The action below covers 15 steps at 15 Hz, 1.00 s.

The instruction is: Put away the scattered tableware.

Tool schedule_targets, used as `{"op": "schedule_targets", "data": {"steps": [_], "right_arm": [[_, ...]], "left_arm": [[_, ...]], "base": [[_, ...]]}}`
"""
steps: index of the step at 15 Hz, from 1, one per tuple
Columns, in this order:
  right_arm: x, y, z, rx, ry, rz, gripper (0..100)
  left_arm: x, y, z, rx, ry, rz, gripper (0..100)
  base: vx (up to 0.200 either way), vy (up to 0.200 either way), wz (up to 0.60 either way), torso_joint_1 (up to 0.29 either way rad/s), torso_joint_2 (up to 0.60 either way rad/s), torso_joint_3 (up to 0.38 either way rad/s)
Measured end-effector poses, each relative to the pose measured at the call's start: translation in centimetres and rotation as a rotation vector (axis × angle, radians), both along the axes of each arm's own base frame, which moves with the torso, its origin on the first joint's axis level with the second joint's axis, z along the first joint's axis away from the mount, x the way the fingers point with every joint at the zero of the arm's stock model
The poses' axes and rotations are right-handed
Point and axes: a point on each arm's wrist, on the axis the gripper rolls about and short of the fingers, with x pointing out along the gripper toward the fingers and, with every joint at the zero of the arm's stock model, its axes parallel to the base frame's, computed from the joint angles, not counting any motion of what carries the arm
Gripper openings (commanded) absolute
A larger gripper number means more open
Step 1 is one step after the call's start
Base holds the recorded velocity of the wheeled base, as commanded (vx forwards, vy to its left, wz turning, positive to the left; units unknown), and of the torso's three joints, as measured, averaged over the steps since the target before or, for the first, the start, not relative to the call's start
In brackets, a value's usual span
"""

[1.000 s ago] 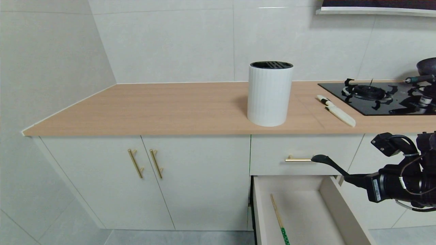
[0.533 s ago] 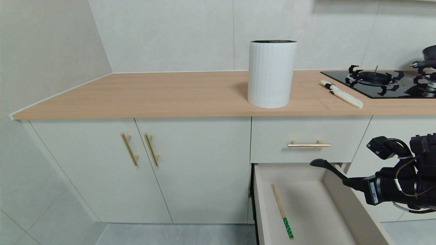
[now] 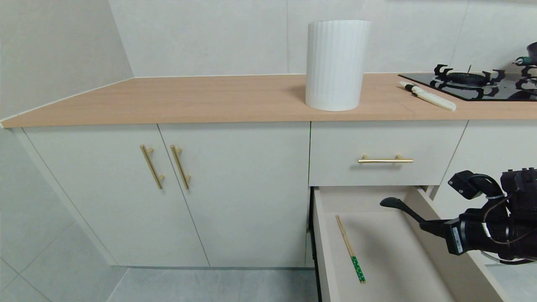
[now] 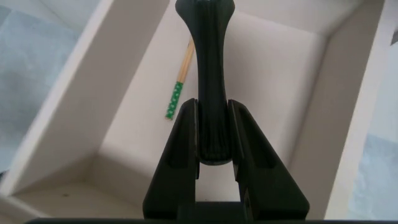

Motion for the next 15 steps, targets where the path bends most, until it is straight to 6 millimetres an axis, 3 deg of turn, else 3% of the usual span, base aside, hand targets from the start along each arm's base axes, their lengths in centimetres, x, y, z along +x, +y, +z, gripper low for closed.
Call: {"op": "schedule_targets", "data": {"steps": [7,10,15], "right_arm": [[0.4,0.0,-1.0,-0.007,0.030,0.003,0],[1.5,0.2,-2.1,-0.006,0.055,-0.011,0],[4.3,1.1,-5.8,0.030,0.184,-0.099,0]], "left_arm": [[0.0,0.0,0.0,0.000,0.000,0.000,100],[0.0,0.0,0.0,0.000,0.000,0.000,100],[0.0,0.0,0.0,0.000,0.000,0.000,100]], "base": [[0.000,0.000,0.00,0.000,0.00,0.000],[0.000,0.000,0.00,0.000,0.00,0.000],[0.000,0.000,0.00,0.000,0.00,0.000]]}}
